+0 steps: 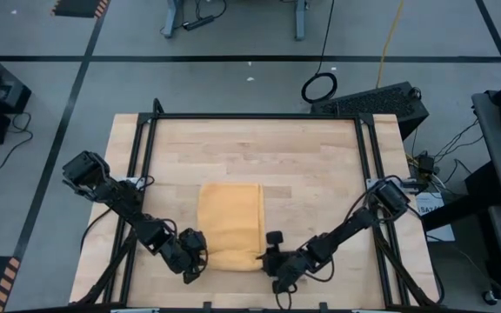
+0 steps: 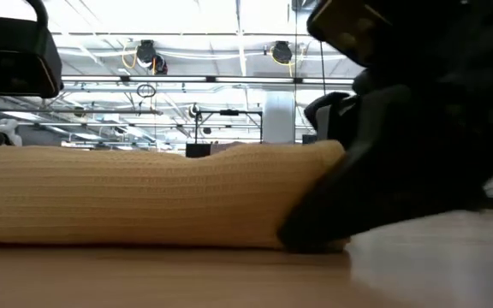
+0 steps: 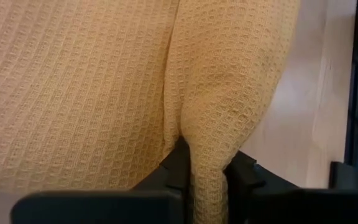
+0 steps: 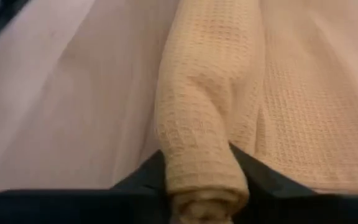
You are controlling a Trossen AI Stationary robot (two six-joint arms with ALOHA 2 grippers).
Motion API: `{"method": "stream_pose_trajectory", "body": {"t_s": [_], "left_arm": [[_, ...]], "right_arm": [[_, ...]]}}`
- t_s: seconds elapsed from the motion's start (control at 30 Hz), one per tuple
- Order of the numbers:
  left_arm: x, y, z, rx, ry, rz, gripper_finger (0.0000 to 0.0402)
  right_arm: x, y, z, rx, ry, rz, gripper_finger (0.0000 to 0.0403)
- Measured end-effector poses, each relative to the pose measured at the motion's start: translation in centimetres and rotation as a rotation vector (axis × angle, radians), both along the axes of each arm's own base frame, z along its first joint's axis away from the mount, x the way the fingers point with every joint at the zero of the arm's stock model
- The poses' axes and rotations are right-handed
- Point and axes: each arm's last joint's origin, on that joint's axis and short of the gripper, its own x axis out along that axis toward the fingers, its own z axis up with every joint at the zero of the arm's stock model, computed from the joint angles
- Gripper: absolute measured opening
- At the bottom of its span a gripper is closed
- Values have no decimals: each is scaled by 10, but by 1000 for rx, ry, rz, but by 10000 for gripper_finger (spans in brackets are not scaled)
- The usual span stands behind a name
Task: Roll towel
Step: Roll the yellow towel
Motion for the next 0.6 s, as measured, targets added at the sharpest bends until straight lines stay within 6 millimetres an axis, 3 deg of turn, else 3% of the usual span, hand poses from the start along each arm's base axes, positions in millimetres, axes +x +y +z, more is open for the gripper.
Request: {"method": "stream_pose_trajectory", "body": {"t_s": [0.2,0.47,0.6], "left_arm": [[-4,-7,2,43,-26,-86,83],[-18,-13,37,43,-172,-207,122],[-30,-20,51,129,-294,-226,137]], "right_arm": [[4,-3,3,145,46,16,20],[4,-4,3,326,84,-99,47],[4,-3,2,406,117,-119,38]]}}
